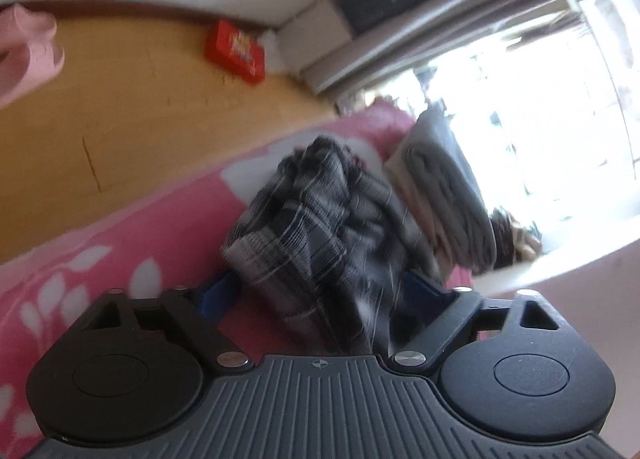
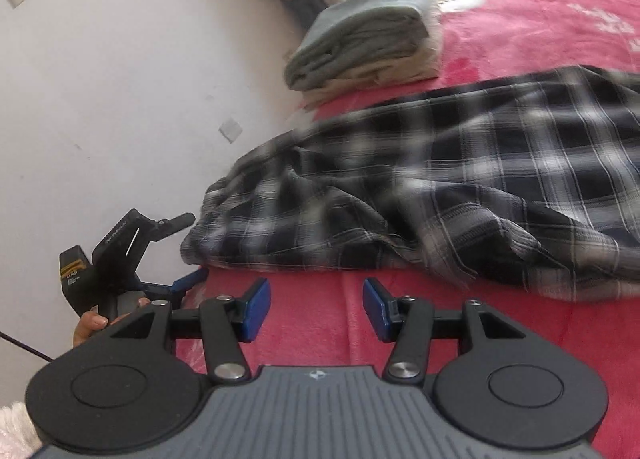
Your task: Fold clothes
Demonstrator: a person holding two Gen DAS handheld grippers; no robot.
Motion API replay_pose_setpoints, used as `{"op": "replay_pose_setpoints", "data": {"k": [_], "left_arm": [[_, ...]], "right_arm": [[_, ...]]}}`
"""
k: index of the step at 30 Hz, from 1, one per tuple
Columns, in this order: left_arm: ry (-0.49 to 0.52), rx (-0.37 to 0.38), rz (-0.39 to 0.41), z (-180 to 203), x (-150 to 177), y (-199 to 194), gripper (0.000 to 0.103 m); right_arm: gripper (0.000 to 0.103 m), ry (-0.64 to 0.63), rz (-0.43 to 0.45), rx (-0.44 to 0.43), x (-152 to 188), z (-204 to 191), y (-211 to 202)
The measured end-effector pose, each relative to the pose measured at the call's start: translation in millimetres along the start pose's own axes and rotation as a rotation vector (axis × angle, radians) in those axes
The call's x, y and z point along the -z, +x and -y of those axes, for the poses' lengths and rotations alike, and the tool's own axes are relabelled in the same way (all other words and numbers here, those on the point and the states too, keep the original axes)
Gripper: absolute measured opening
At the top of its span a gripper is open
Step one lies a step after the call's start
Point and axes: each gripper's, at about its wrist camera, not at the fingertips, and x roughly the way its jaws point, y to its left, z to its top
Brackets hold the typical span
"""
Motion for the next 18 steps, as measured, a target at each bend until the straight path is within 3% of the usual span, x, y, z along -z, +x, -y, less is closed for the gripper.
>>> {"op": "replay_pose_setpoints", "data": {"k": [6,7,9,11,18], "left_arm": [[0.044,-0.069,0.106,8.7,9.2,10.6,0.074],[0.034,-0.084,0.124,9.7,10.2,10.6,0.070],[0.016,-0.113,0.160,11.6,12.2,10.7,0.045],[-0.033,-0.128,0.184,7.4,10.6,10.6,0.035],[0.007,-0.150,0.263,16.5,1.0,-5.9,0.019]], "right_arm": [[0.054,0.032,0.002,0.019,10.7,1.9,-2.0],[0.054,0.038,0.003,0.023,12.5,2.2,-2.3],[0.054,0.049,0.003,0.029,16.1,2.9,-3.0],[0.054,0.060,0.004,0.036,19.7,3.5,-3.7],[0.054,0.044,-0.003,0.094,28.2,3.7,-6.3]]}}
